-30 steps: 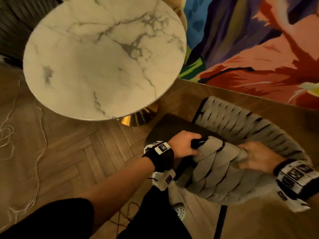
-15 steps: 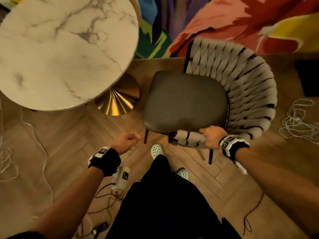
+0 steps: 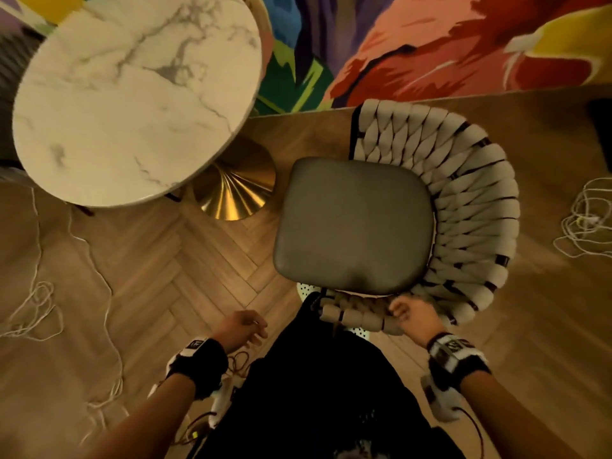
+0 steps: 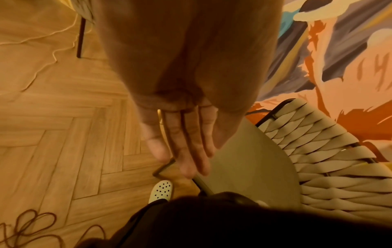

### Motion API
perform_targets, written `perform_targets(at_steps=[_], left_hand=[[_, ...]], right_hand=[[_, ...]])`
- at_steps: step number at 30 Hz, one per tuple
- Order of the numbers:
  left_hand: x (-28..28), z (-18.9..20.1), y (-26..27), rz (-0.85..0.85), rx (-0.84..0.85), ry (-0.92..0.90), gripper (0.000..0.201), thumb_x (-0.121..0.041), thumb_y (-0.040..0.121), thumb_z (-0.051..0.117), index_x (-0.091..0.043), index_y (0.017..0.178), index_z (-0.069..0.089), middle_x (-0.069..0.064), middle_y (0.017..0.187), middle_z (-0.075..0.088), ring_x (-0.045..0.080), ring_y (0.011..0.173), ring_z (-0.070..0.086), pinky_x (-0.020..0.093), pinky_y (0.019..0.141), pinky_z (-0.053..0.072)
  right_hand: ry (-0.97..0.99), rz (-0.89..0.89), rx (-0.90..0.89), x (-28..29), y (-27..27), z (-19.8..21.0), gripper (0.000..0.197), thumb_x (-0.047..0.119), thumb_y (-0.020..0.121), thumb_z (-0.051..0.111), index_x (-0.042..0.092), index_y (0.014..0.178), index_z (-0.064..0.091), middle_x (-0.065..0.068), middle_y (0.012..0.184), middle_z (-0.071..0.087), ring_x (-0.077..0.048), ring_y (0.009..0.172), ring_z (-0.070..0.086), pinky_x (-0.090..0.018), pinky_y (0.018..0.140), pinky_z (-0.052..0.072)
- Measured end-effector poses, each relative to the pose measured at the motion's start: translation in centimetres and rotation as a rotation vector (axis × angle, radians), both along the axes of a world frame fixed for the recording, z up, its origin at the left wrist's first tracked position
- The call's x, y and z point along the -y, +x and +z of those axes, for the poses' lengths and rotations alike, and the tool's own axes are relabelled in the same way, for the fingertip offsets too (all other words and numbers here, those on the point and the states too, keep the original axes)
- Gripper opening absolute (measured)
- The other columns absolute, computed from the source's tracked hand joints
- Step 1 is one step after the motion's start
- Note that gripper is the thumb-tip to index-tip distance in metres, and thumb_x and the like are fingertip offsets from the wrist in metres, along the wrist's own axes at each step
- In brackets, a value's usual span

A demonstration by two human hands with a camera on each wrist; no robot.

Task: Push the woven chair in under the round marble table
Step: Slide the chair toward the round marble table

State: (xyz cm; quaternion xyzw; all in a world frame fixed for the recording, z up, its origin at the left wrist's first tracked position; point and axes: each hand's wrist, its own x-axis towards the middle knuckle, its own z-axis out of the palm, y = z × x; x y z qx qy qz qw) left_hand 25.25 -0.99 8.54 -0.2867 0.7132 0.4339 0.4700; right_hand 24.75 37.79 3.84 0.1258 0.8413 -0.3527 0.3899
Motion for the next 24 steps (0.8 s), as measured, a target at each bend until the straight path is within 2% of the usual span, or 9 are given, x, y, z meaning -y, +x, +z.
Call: perform_targets(at_steps=[3,5,8,10,13,16,19,21,24], left_hand=[[-0.7,-0.3,-1.0,0.013,-0.009,0.024,0.023,-0.003,0.094,0.043,-0.011,0.083,0.061,-0.003,0.065,0.07,0.005,0.044,0.062,0.015,0.041,0.043],[-0.9,-0.5,-1.8,0.028,-0.009,0.032,0.021,-0.004,0.094,0.045,-0.011,0.083,0.061,0.001,0.069,0.07,0.006,0.045,0.063,0.016,0.04,0.042],[-0.4,-0.4,-2.8,0.044,-0.021,0.027,0.019,-0.004,0.095,0.045,-0.009,0.084,0.06,0.003,0.068,0.069,0.007,0.044,0.062,0.017,0.04,0.042],[0.3,-0.3,-3.2,0.061,-0.041,0.01,0.02,-0.002,0.095,0.044,-0.008,0.083,0.06,0.003,0.065,0.069,0.007,0.043,0.062,0.017,0.039,0.043],[2.2,-0.4,-3.0,0.076,0.003,0.004,0.018,-0.002,0.095,0.046,-0.003,0.084,0.061,0.005,0.058,0.069,0.011,0.039,0.06,0.018,0.038,0.045],[4.1,-1.3,-2.3,0.085,0.06,-0.008,0.017,-0.006,0.095,0.047,-0.003,0.086,0.061,0.002,0.054,0.07,0.011,0.038,0.059,0.019,0.041,0.045],[5.9,-1.7,-2.1,0.08,0.135,-0.032,0.018,-0.005,0.095,0.047,-0.003,0.084,0.062,0.005,0.058,0.068,0.012,0.04,0.061,0.02,0.041,0.047],[6.9,-2.0,-2.2,0.112,0.162,-0.045,0.018,-0.001,0.095,0.046,0.0,0.086,0.062,0.009,0.06,0.067,0.012,0.038,0.061,0.019,0.039,0.048],[8.4,-2.3,-3.0,0.147,0.16,-0.076,0.02,-0.002,0.095,0.046,0.0,0.083,0.062,0.01,0.058,0.066,0.012,0.036,0.059,0.018,0.036,0.047]], right_hand=[[-0.215,-0.608,0.182,-4.6,2.1,2.5,0.01,0.003,0.081,0.064,0.013,0.083,0.063,-0.018,0.086,0.067,-0.03,0.077,0.063,-0.037,0.07,0.049],[-0.406,-1.079,0.452,-6.9,4.1,2.9,0.031,0.007,0.074,0.072,0.005,0.101,0.056,-0.021,0.092,0.061,-0.032,0.076,0.064,-0.039,0.07,0.051],[-0.551,-1.465,0.566,-7.2,5.1,2.4,0.057,0.014,0.083,0.062,0.013,0.134,0.036,-0.027,0.115,0.051,-0.045,0.103,0.057,-0.055,0.097,0.042],[-0.562,-1.467,0.504,-5.9,3.7,2.6,0.053,0.021,0.089,0.055,0.015,0.138,0.036,-0.02,0.119,0.05,-0.042,0.112,0.052,-0.058,0.095,0.046],[-0.667,-1.343,0.422,-3.8,0.5,3.6,0.07,0.033,0.061,0.077,0.008,0.123,0.055,-0.014,0.092,0.07,-0.034,0.083,0.066,-0.046,0.062,0.059],[-0.6,-1.383,0.391,-3.2,-1.0,3.0,0.051,0.035,0.08,0.055,0.013,0.127,0.05,-0.014,0.095,0.069,-0.034,0.088,0.06,-0.046,0.069,0.053],[-0.579,-1.385,0.38,-2.4,-3.0,3.3,0.038,0.031,0.085,0.044,0.01,0.114,0.056,-0.013,0.102,0.06,-0.034,0.089,0.056,-0.049,0.059,0.058],[-0.58,-1.374,0.361,-1.3,-4.7,4.0,0.031,0.031,0.09,0.038,0.01,0.099,0.059,-0.01,0.097,0.06,-0.033,0.086,0.055,-0.048,0.069,0.052],[-0.581,-1.383,0.33,0.0,-7.9,4.3,0.036,0.035,0.088,0.04,0.013,0.111,0.058,-0.011,0.101,0.061,-0.033,0.089,0.056,-0.047,0.082,0.042]])
